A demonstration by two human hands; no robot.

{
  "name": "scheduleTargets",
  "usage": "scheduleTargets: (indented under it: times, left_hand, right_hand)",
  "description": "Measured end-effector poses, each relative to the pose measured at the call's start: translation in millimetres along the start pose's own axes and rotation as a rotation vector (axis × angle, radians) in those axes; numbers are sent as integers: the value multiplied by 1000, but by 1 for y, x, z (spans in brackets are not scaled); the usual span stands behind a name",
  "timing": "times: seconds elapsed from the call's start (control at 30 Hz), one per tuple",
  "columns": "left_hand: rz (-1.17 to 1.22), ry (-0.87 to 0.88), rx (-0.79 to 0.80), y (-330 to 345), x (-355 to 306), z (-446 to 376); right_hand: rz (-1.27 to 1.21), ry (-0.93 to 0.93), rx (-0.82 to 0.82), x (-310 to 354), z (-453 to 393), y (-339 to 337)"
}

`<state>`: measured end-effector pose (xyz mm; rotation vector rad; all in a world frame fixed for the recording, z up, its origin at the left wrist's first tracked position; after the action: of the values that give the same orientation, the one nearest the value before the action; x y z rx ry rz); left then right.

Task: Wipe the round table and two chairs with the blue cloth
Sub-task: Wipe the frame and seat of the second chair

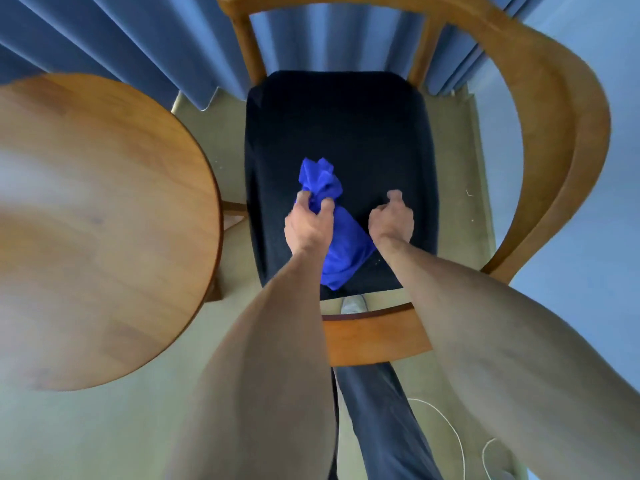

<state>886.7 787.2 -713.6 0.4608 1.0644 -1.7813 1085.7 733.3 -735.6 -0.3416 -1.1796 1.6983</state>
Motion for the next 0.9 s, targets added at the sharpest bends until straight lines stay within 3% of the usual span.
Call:
scheduleTargets:
  times: [0.07,0.17,0.6,0.9]
  left_hand:
    - [118,-106,115,2,-1,-10]
    - [-123,-107,218,0,2,-10]
    - [-441,163,62,-48,-14,65]
    - [-513,348,-120,-139,10,188]
  right_hand:
    - [4,5,35,-5,1,2]
    - [13,-17,51,-8,4,4]
    - [-20,-126,-57,-6,89,-27]
    - [66,-235,-402,-18,237,-97]
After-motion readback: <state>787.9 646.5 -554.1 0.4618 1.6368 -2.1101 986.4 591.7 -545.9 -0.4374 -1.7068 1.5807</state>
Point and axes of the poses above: each hand's wrist, its own z-axis away from the middle knuckle, its own y-axis out of the palm, x = y × z, the point moved 8 cm from there along -z, towards the middle knuckle, and after that the axes turned 9 degrees about z, right-handed, at the moved point
